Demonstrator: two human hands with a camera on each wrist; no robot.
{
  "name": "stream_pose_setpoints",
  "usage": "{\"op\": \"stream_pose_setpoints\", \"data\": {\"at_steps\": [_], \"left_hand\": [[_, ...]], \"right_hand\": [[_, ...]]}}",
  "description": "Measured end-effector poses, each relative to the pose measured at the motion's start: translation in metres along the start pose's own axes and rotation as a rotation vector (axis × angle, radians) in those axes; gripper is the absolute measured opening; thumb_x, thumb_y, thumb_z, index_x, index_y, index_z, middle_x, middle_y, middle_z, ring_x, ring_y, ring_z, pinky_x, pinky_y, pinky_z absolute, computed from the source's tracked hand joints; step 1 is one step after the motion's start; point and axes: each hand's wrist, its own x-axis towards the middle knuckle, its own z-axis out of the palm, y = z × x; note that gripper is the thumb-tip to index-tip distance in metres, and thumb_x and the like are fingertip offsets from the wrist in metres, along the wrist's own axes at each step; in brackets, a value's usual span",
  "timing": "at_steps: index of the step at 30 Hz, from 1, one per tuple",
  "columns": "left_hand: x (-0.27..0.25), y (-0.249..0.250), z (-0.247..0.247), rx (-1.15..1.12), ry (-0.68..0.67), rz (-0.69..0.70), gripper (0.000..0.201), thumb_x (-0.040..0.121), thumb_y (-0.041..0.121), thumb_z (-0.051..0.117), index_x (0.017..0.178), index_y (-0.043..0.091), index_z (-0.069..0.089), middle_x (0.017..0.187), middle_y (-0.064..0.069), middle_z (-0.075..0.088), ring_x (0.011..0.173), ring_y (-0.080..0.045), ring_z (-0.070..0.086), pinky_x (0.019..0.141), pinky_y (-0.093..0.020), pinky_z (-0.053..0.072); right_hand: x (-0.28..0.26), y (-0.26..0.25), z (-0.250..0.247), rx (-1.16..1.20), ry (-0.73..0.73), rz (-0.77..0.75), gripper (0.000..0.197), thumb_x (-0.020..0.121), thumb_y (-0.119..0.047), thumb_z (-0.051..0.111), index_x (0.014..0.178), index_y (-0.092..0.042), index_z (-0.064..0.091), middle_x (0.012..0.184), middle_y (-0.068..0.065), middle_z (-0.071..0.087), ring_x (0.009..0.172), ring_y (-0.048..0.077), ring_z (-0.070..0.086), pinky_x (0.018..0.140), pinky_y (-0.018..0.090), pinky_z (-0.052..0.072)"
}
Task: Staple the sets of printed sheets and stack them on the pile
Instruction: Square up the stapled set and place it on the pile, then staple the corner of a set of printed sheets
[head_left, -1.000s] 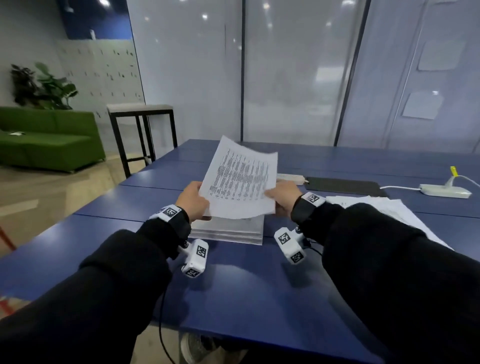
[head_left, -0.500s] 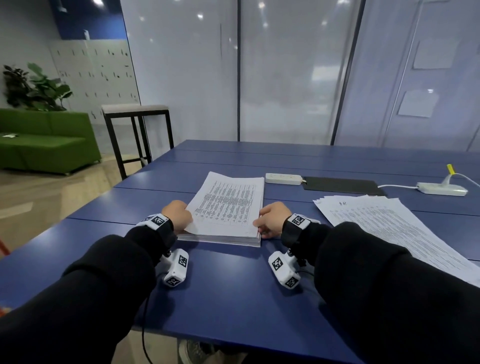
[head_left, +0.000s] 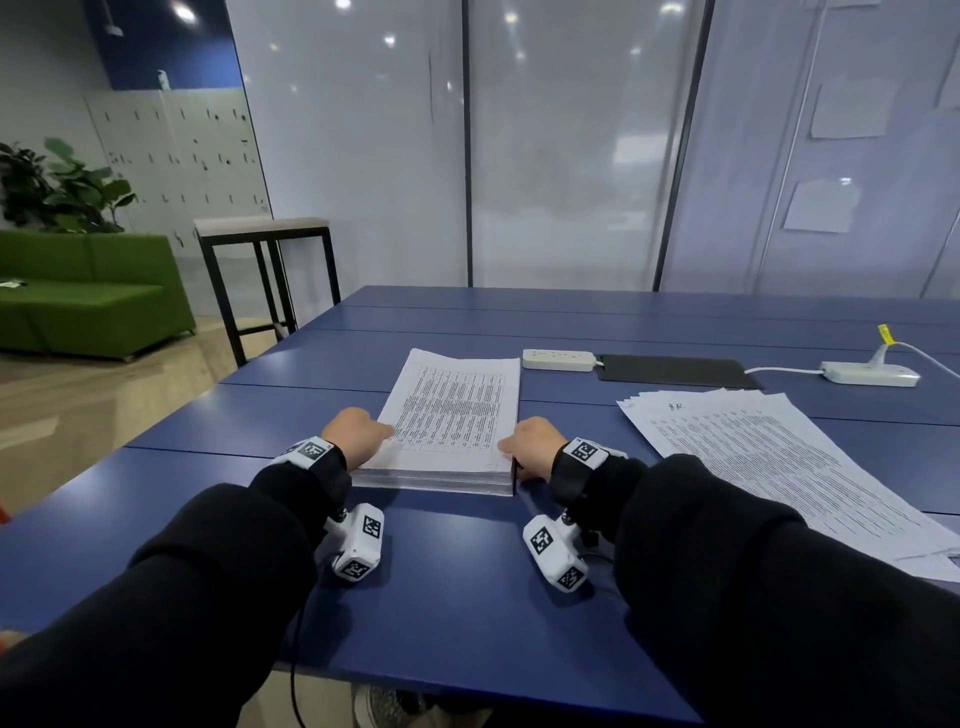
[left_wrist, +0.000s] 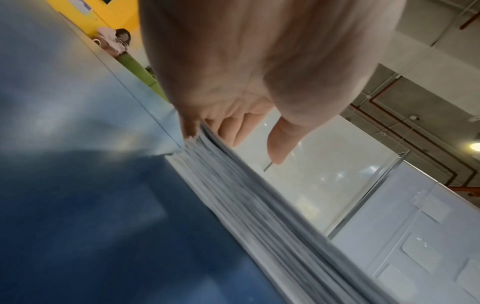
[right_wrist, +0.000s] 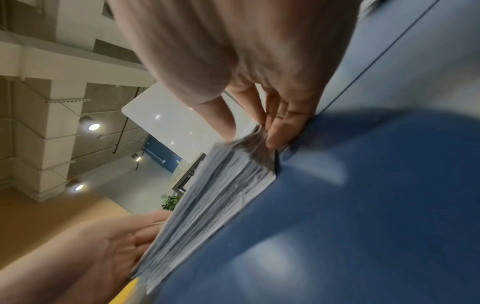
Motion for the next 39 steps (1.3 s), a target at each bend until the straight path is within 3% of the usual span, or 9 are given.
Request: {"op": "stream_pose_setpoints", "data": {"at_steps": [5,8,14,18,21,23,29,34,39], "left_hand": [[-0.004,0.005,-0.003,-0.012,-0.013,0.000,0.036,0.103,0.023,0.060,0.079,-0.004,0.060,0.098,-0.023,0.061,0.099,-0.041,0.057,0.079,-0.038,0.040],[-0.003,0.001,-0.004,-0.115,0.006,-0.038,0.037,0.101,0.019,0.064,0.113,-0.017,0.065,0.125,-0.032,0.065,0.120,-0.046,0.061,0.096,-0.043,0.049],[-0.008,-0.001,-0.005,-0.178,-0.008,-0.031,0.050,0.102,0.021,0.063,0.116,-0.027,0.055,0.127,-0.045,0.051,0.123,-0.055,0.052,0.102,-0.057,0.044],[-0.016,0.004,-0.012,-0.161,-0.013,-0.008,0.040,0.102,0.037,0.061,0.105,-0.003,0.065,0.123,-0.027,0.064,0.109,-0.040,0.061,0.091,-0.044,0.046],[-0.027,0.025,-0.010,0.014,0.112,0.161,0.051,0.101,0.039,0.061,0.143,0.010,0.055,0.149,-0.011,0.055,0.134,-0.030,0.052,0.109,-0.039,0.038],[-0.044,0.053,-0.003,0.014,0.175,0.343,0.048,0.098,0.036,0.067,0.141,0.017,0.059,0.145,-0.005,0.060,0.130,-0.026,0.057,0.108,-0.036,0.040],[-0.098,0.145,0.057,-0.104,-0.173,0.664,0.032,0.091,0.024,0.076,0.122,0.022,0.070,0.116,0.006,0.073,0.109,-0.009,0.067,0.106,-0.031,0.050],[-0.124,0.191,0.121,0.189,-0.420,0.840,0.060,0.092,0.032,0.075,0.147,0.027,0.053,0.147,0.005,0.059,0.133,-0.015,0.055,0.108,-0.024,0.041],[-0.139,0.212,0.159,0.307,-0.518,0.884,0.075,0.090,0.029,0.077,0.156,0.033,0.042,0.156,0.000,0.051,0.142,-0.023,0.047,0.113,-0.030,0.037]], "right_hand": [[0.004,0.002,0.007,-0.126,0.057,-0.007,0.031,0.086,0.002,0.054,0.062,-0.011,0.039,0.062,0.006,0.041,0.076,0.029,0.047,0.055,0.027,0.034],[0.005,0.002,0.008,-0.174,0.048,0.001,0.027,0.085,0.000,0.054,0.063,-0.010,0.042,0.064,0.007,0.043,0.077,0.030,0.051,0.059,0.028,0.039],[-0.002,-0.005,0.005,-0.177,0.027,0.020,0.029,0.093,-0.004,0.054,0.067,-0.010,0.043,0.073,0.009,0.049,0.081,0.030,0.048,0.056,0.028,0.039],[-0.017,-0.011,-0.006,0.122,-0.040,0.092,0.022,0.099,-0.016,0.063,0.081,-0.011,0.052,0.072,0.009,0.053,0.069,0.024,0.052,0.067,0.036,0.049],[-0.031,-0.017,-0.042,0.277,0.020,0.065,0.023,0.099,-0.024,0.068,0.113,-0.010,0.055,0.087,0.003,0.048,0.077,0.015,0.047,0.061,0.033,0.046],[-0.036,-0.017,-0.080,0.275,0.075,0.027,0.016,0.100,-0.024,0.066,0.108,-0.013,0.057,0.090,0.001,0.046,0.076,0.013,0.045,0.060,0.032,0.046],[-0.043,0.050,-0.211,0.069,0.291,0.124,0.031,0.098,-0.024,0.068,0.127,-0.014,0.062,0.115,0.006,0.055,0.095,0.022,0.055,0.077,0.038,0.049],[-0.069,0.122,-0.273,-0.584,0.300,0.351,0.053,0.095,-0.043,0.071,0.124,0.001,0.067,0.132,0.015,0.064,0.111,0.030,0.059,0.081,0.027,0.038],[-0.075,0.170,-0.285,-0.710,0.153,0.438,0.070,0.076,-0.060,0.084,0.123,-0.011,0.068,0.119,0.003,0.068,0.106,0.023,0.063,0.088,0.030,0.046]]}}
